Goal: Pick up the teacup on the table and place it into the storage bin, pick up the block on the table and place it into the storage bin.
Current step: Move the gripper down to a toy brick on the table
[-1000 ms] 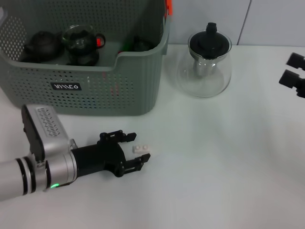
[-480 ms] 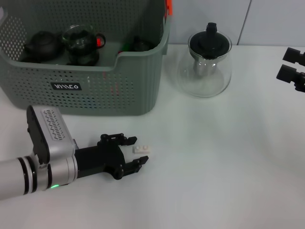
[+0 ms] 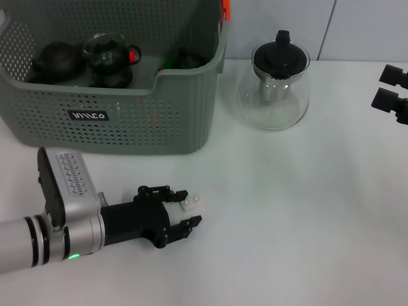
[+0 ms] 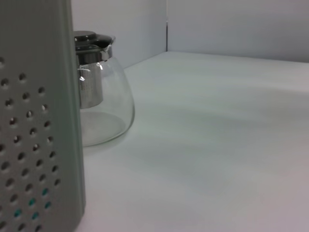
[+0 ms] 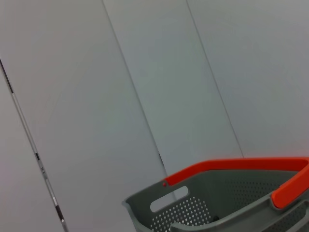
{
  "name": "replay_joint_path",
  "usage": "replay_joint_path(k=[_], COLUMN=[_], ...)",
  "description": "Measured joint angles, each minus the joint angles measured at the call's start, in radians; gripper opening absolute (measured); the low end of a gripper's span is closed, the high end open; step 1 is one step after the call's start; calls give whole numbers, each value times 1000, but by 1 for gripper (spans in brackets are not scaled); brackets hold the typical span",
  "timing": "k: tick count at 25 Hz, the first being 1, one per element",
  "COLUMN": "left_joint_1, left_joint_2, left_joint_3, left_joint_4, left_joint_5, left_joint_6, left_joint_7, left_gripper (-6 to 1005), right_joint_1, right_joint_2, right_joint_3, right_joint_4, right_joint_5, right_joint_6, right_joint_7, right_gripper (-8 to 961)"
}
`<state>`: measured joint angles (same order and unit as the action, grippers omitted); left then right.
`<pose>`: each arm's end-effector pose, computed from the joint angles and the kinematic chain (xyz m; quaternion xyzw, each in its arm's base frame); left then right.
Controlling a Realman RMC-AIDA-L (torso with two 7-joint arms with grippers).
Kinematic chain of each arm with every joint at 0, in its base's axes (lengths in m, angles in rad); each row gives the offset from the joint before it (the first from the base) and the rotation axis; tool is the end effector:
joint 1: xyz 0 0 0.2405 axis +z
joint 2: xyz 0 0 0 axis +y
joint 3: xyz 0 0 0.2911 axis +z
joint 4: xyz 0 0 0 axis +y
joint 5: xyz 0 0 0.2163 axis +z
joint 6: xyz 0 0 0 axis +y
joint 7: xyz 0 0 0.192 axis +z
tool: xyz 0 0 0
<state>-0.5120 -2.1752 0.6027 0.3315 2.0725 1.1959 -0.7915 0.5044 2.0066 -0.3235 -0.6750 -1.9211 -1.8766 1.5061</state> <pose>-0.3176 0.3344 -0.1597 -0.9567 -0.1337 -0.1569 0.2057 0.2712 0.3541 0.0422 -0.8685 0.2429 0.4040 0.1534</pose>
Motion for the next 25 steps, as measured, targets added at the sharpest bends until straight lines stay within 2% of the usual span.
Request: replay_joint_path(k=[4, 19, 25], left_joint_1=[13, -10, -9], left_joint_2=[-1, -3, -3], left_joint_3=[-5, -5, -2], left_joint_4=[0, -25, -25], left_joint_5=[-4, -26, -27], left_joint_6=[10, -60, -67], left_joint_7=[5, 8, 8], left_gripper=[553, 507, 303], right_joint_1=[0, -1, -1], right_joint_2=[0, 0, 1], right_joint_3=[0, 0, 0], right_joint_4=[0, 0, 0], right_joint_5=[1, 0, 2], right_joint_6=[-1, -1, -3], right_joint_7=[0, -2, -2], right_gripper=[947, 947, 947])
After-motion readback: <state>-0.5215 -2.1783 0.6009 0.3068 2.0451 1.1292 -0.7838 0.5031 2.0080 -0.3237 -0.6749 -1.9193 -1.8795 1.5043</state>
